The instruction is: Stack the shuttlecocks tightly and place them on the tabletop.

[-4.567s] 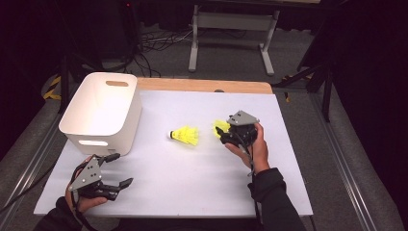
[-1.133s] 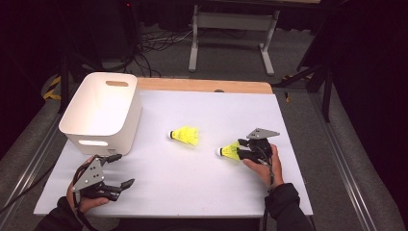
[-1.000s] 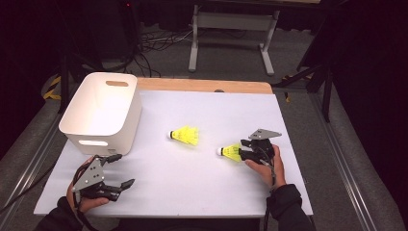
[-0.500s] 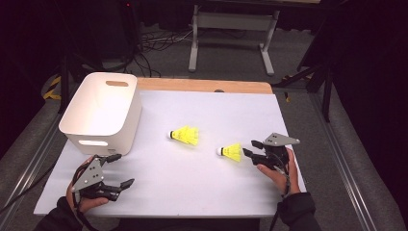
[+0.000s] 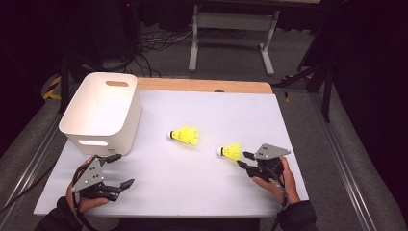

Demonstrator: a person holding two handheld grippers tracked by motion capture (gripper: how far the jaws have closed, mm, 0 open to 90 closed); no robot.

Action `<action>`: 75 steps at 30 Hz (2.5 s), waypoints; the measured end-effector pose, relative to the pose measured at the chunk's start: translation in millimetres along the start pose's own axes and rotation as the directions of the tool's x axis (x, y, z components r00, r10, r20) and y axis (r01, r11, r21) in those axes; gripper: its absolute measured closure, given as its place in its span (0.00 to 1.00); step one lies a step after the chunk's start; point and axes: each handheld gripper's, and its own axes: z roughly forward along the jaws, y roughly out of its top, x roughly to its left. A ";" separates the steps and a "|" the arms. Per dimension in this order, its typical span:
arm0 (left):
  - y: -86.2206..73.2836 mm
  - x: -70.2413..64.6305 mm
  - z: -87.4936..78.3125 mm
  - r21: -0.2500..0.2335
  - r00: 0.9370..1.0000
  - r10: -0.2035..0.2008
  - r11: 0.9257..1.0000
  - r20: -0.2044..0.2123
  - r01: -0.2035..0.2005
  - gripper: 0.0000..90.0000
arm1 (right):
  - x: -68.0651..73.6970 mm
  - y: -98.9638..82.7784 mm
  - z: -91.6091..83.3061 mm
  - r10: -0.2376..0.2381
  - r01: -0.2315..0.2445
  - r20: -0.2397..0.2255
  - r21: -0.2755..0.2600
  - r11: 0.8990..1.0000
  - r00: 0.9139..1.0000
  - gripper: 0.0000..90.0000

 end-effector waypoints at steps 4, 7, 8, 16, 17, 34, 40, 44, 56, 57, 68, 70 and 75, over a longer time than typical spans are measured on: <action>-0.1 -0.2 0.2 0.003 1.000 0.001 1.000 0.002 -0.001 0.12 | 3.9 -0.8 10.2 -0.009 0.010 -0.010 0.029 1.000 1.000 0.69; 0.0 -0.4 0.1 0.002 1.000 0.001 1.000 0.002 -0.001 0.12 | 5.4 -2.3 16.7 -0.014 0.015 -0.015 0.046 0.999 1.000 0.76; 0.0 -0.3 0.2 0.003 1.000 0.003 1.000 0.003 -0.003 0.12 | 6.0 -2.8 19.1 -0.017 0.018 -0.016 0.051 0.999 1.000 0.79; -0.2 -0.3 0.5 0.006 1.000 0.004 1.000 0.004 -0.004 0.12 | 8.3 -2.6 23.1 -0.039 0.038 0.009 0.062 0.997 0.999 0.99; -0.1 -0.5 0.5 0.007 1.000 0.003 1.000 0.005 -0.003 0.12 | 7.9 -2.7 23.0 -0.035 0.035 0.011 0.060 0.998 0.999 0.99; 0.3 -0.8 0.5 0.005 1.000 0.007 1.000 0.006 -0.007 0.12 | 5.2 1.3 13.5 -0.037 0.037 0.046 0.003 0.999 0.998 1.00; 0.4 -0.7 0.7 0.004 1.000 0.008 1.000 0.007 -0.008 0.12 | 2.7 5.3 13.5 -0.036 0.036 0.043 -0.018 0.999 0.998 1.00; 0.3 -0.8 0.7 0.003 1.000 0.009 1.000 0.009 -0.009 0.12 | 0.7 10.4 15.2 -0.034 0.035 0.040 -0.033 0.999 0.999 1.00; 0.1 -0.7 3.3 0.006 1.000 0.006 1.000 0.017 -0.006 0.12 | -4.7 25.5 24.4 -0.040 0.041 0.015 -0.063 0.997 0.999 1.00; 0.1 -0.7 3.3 0.007 1.000 0.006 1.000 0.017 -0.006 0.12 | -5.1 27.0 25.5 -0.041 0.042 0.013 -0.065 0.997 0.999 1.00; -0.3 -0.6 3.5 0.009 1.000 0.004 1.000 0.019 -0.004 0.12 | -3.0 42.9 41.3 -0.063 0.061 -0.014 -0.070 0.996 0.998 1.00; -0.2 -0.5 3.4 0.008 1.000 0.007 1.000 0.020 -0.007 0.12 | -2.4 46.1 44.7 -0.061 0.059 -0.020 -0.075 0.995 0.998 1.00; -0.2 -0.5 3.0 0.009 1.000 0.011 1.000 0.019 -0.011 0.12 | 1.0 53.4 54.5 -0.071 0.069 -0.033 -0.074 0.995 0.997 1.00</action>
